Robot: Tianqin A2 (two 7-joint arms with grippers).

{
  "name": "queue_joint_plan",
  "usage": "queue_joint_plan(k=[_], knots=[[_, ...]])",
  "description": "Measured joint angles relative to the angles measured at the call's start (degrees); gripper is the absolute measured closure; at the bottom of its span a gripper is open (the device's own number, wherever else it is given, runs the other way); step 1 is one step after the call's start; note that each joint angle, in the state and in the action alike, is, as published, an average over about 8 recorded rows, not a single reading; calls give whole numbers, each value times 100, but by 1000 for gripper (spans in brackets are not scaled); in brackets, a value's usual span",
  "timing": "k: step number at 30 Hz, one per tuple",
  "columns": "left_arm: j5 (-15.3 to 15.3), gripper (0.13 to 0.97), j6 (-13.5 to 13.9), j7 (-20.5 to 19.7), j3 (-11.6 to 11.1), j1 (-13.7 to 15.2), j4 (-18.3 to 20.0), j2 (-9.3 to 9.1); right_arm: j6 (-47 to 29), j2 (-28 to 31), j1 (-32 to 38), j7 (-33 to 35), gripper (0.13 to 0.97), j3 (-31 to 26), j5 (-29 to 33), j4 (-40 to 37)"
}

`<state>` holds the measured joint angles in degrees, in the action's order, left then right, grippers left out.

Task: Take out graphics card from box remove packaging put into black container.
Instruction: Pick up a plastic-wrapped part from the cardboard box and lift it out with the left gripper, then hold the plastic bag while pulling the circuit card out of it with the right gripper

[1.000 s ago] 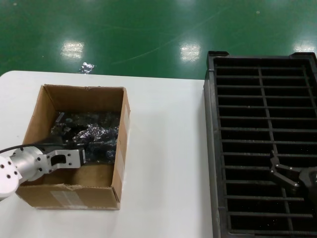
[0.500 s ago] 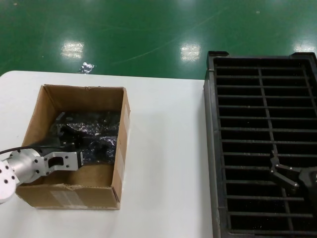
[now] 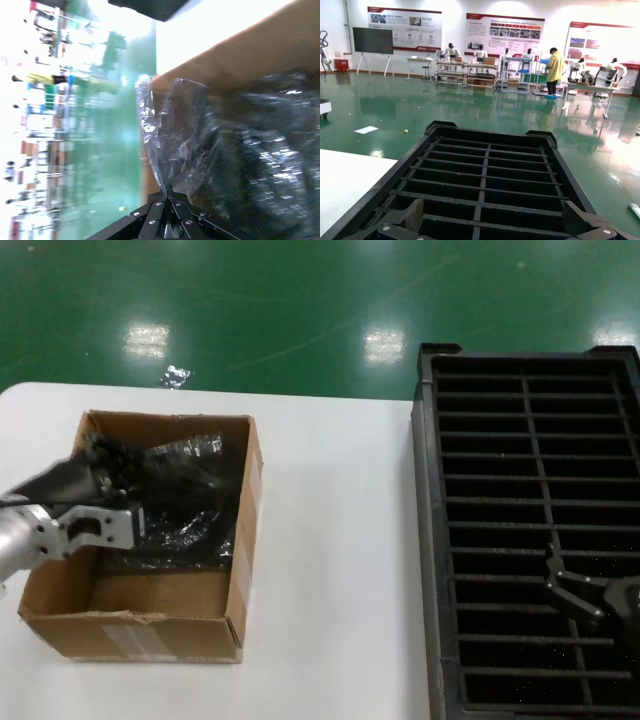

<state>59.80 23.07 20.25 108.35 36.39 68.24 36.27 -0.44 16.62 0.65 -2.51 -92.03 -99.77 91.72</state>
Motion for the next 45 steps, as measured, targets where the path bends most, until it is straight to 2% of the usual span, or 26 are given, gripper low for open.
queue_joint_plan(k=[5, 10, 14, 18, 23, 28, 33, 40, 45], knots=[[-550, 958, 130, -360, -539, -377, 933, 83, 0, 0, 0, 0, 129, 0, 0, 0], [-1002, 958, 423, -749, -1178, -906, 2076, 125, 0, 0, 0, 0, 129, 0, 0, 0], [-1216, 958, 666, -985, -1614, -1359, 2949, 152, 0, 0, 0, 0, 129, 0, 0, 0], [-1260, 958, 835, -1101, -1861, -1757, 3621, 179, 0, 0, 0, 0, 129, 0, 0, 0], [-1180, 958, 968, -1104, -1894, -2172, 4185, 204, 0, 0, 0, 0, 129, 0, 0, 0], [-1088, 958, 1019, -963, -1681, -2413, 4387, 194, 0, 0, 0, 0, 129, 0, 0, 0], [-1060, 958, 1019, -847, -1514, -2475, 4385, 160, 0, 0, 0, 0, 129, 0, 0, 0], [-1058, 958, 1018, -832, -1492, -2479, 4379, 153, -53, -10, 16, -2, 129, 25, -30, -17], [-1058, 958, 1018, -832, -1492, -2479, 4378, 153, -381, -80, 74, 0, 129, 109, -191, -23]])
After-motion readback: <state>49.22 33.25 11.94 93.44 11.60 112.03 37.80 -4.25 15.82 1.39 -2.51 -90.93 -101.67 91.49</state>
